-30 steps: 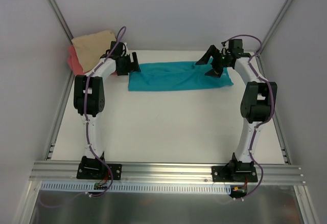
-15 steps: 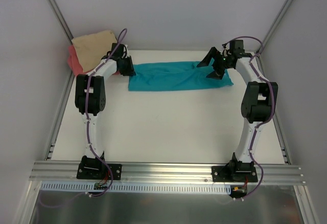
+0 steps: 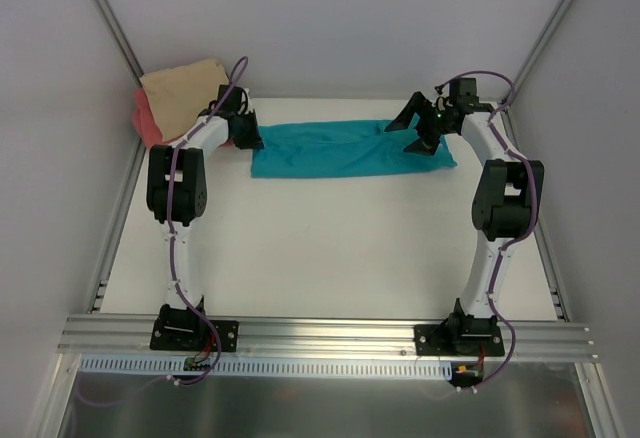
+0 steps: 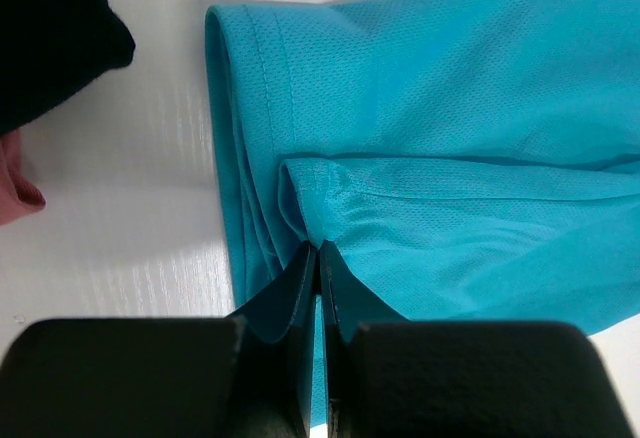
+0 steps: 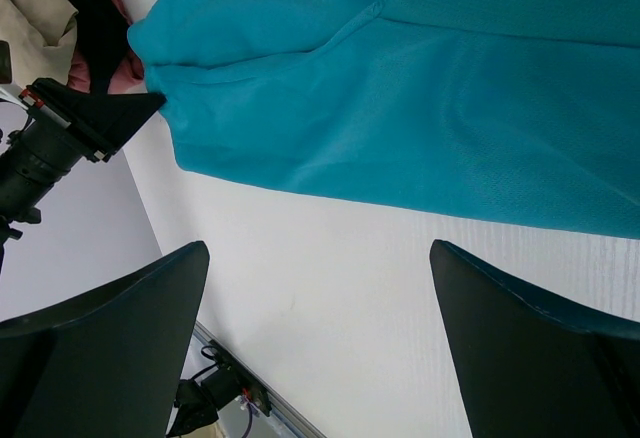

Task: Fold and stack the t-shirts
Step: Fold the other side of the tshirt into a rectangle

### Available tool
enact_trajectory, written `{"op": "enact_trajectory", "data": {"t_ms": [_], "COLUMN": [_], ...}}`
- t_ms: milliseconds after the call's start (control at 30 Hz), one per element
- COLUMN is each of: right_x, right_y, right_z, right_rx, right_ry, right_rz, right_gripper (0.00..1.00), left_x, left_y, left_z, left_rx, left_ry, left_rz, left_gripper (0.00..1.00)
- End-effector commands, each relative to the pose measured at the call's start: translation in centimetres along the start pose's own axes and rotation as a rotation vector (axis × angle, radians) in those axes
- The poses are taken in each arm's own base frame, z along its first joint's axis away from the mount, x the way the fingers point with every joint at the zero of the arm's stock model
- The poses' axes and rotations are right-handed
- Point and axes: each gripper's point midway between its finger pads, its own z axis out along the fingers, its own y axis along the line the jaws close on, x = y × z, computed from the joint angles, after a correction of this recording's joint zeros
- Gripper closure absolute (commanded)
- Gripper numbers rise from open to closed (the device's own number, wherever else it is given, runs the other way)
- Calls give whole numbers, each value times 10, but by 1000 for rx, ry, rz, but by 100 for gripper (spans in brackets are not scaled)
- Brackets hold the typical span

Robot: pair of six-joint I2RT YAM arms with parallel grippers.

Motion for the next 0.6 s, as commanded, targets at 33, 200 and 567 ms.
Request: {"op": "enact_trajectory", "data": {"t_ms": [33, 200, 567], "right_x": [-7, -8, 4], "right_y": [25, 27, 30], "right_z": [-24, -25, -31], "right_rx": [-37, -58, -89], "right_ry": [-52, -65, -65], "right_rz": [-51, -50, -52], "right_gripper": [1, 1, 0], "left_x": [-11, -4, -2], "left_y": [1, 2, -8], "left_z": [-30, -49, -83], "left_rx": [-26, -42, -42], "left_ry": [-39, -34, -65], "left_rz": [17, 21, 22], "left_gripper": [100, 100, 100]}}
